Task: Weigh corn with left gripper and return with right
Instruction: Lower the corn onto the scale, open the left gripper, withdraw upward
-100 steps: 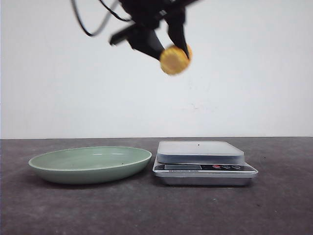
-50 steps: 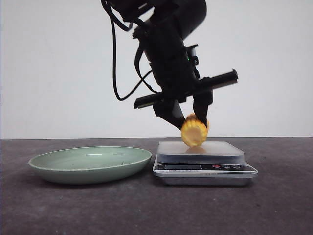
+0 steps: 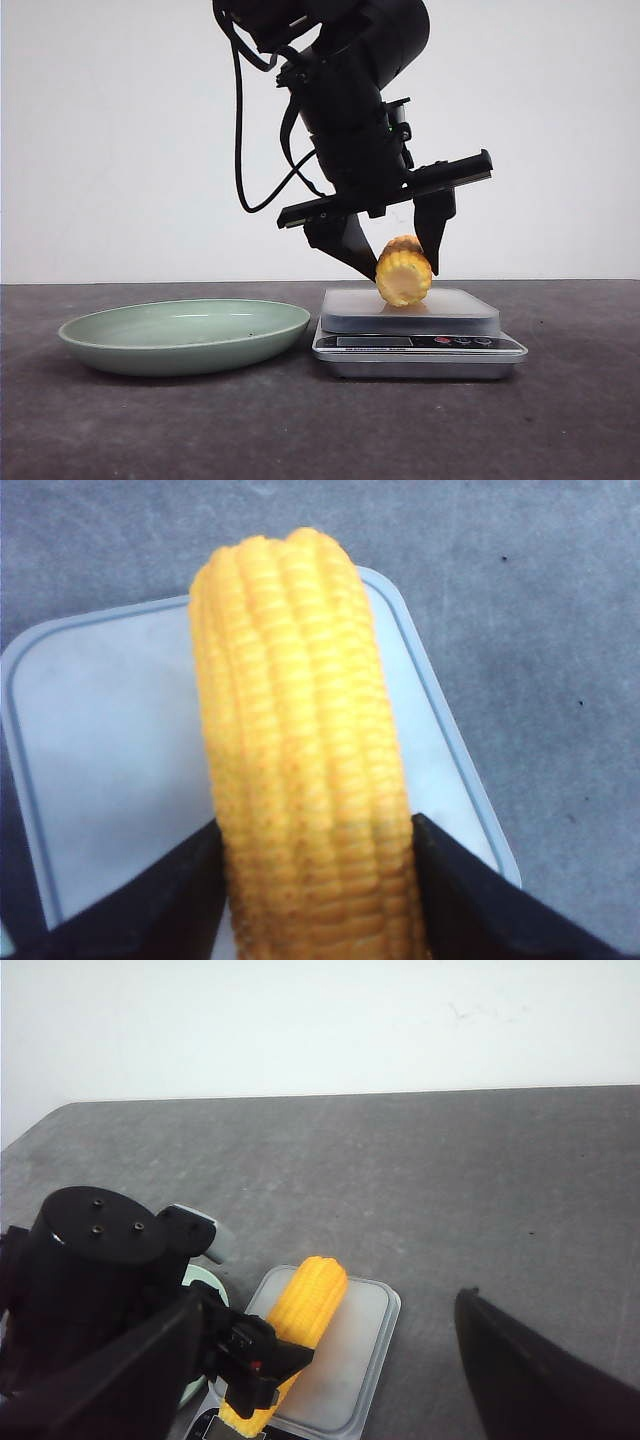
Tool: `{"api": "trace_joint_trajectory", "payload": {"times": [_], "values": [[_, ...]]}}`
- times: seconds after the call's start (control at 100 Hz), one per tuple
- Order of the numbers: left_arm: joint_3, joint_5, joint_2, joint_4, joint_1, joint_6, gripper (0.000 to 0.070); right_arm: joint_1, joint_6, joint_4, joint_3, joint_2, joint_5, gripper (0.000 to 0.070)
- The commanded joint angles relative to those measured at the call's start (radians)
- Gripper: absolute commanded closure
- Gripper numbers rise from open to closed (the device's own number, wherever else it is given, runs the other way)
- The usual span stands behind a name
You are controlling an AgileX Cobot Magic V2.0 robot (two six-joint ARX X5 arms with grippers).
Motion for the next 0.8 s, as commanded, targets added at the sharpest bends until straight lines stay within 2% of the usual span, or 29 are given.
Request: {"api": "trace_joint_trajectory", "payload": {"times": [0.0,0.12,0.18,0.47,0.66,0.79], "values": [[0.026,-0.004,0.028,0.008,-0.014,0.008,0.033,0.004,-0.004,0.006,0.018,0.002,-0.001,0.0188],[0.026,-0.012,0.028,0.012,-0.014,0.009,0.0327,0.004,-0.004,0.004,0.018,0.002,-0.001,0.0189],[0.026,-0.022,0.028,0.013,-0.014,0.009,0.0298,0.004,-0.004,0.001,0.018,0.002,-0.001,0.0188],[0.029,-0.029,0.015,0.031,-0.014,0.027,0.0298,0.004,-0.005,-0.013,0.018,0.003,0.0,0.0188],[0.058,-0.056,-0.089,0.021,-0.014,0.109,0.0297,0.004,-0.005,-0.012,0.018,0.003,0.0,0.0188],[0.059,-0.105,-0.23,0.003,-0.012,0.211,0.0298,0.004,-0.005,-0.01,0.018,0.004,0.0,0.0188]]}}
